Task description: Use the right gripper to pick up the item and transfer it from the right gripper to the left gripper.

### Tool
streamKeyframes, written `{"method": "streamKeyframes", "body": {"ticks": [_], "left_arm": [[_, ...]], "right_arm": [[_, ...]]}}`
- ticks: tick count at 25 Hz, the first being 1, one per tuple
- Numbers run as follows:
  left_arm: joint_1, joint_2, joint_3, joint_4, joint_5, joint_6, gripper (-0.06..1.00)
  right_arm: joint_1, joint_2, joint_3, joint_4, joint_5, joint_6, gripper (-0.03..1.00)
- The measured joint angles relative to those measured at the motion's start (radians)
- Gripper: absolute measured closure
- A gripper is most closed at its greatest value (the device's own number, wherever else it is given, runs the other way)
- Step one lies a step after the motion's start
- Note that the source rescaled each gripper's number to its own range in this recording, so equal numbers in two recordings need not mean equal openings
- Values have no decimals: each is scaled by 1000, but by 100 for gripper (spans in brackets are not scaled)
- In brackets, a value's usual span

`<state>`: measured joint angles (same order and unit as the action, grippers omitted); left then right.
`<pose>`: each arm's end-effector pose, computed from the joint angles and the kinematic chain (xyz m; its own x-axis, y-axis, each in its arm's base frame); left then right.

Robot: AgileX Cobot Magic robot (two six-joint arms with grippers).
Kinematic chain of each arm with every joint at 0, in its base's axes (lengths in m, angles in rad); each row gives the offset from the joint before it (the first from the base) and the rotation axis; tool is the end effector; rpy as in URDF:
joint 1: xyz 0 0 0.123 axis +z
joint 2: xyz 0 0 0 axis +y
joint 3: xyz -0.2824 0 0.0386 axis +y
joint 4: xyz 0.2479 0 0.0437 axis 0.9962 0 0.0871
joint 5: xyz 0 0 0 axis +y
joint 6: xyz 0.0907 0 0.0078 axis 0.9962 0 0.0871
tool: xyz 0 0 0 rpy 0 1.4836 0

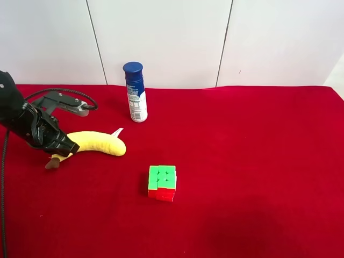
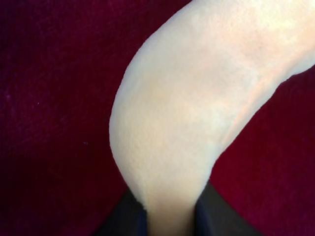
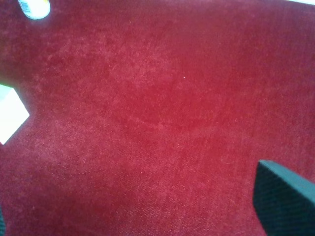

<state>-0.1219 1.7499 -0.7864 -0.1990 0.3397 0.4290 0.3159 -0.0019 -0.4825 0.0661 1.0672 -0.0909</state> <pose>0.2947 -0.0422 0.1303 -0.8673 0.3463 -0.3577 0.3620 0.9319 0.0245 -0.0050 0.0039 0.2719 -0.4293 -0.2022 -0.8802 -0.3845 0.9228 -0.0245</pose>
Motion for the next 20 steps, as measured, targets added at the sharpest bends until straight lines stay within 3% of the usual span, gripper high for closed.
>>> {"method": "streamKeyframes", "body": {"ticks": [1,3,7,9,15,20], "left_arm": [[0,0,0,0,0,-1,94],[0,0,-1,0,2,-1,82],[0,0,-1,0,2,-4,15],[0,-1,-1,0,3,-5,1],[0,-117,-1,0,28,-5,-5],[0,-332,-2,0,209,-26,-5]], "right_arm": [[0,0,0,0,0,0,-3],[0,0,0,0,0,0,-3],[0,0,0,0,0,0,-3],[0,0,0,0,0,0,-3],[0,0,0,0,0,0,-3],[0,0,0,0,0,0,-3]]}}
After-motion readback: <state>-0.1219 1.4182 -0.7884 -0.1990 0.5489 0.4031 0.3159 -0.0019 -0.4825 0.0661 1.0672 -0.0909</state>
